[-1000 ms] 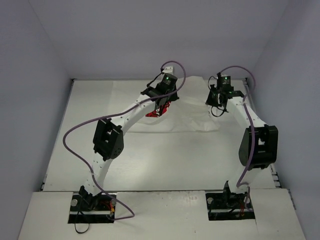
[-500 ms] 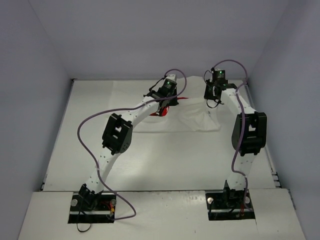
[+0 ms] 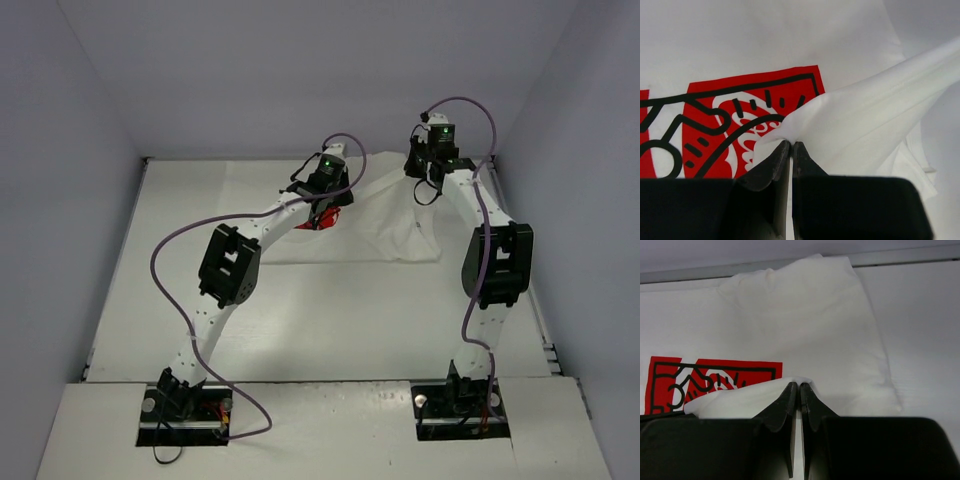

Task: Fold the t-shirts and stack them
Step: Fold the flattened tshirt in 1/3 of the way

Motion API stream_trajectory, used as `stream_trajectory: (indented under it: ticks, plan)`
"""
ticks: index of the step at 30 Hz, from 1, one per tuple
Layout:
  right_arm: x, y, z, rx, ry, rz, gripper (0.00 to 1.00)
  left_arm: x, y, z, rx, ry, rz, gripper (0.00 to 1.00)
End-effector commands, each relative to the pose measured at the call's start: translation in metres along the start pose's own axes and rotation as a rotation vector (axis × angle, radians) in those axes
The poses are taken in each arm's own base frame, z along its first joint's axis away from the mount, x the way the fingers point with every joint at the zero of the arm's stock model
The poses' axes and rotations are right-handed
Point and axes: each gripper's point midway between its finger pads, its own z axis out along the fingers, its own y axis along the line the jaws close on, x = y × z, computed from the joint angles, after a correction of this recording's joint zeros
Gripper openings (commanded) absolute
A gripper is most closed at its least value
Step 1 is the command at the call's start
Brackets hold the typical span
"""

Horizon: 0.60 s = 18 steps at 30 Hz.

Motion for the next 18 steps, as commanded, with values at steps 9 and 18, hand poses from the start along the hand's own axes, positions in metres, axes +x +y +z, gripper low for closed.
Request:
stream_trajectory:
  ticks: [9,18]
  plan:
    - [0.036,-0.010,-0.012,-0.006,0.013,-0.051,0.00,-0.049,-0.011,-0.048,0.070,-0.126,-0.059,0.00]
    - [0.087,-0.016,-0.051,0.028,0.085,0.040,0.00,-0.006,-0.025,-0.065,0.097,-0.009,-0.176,0.00]
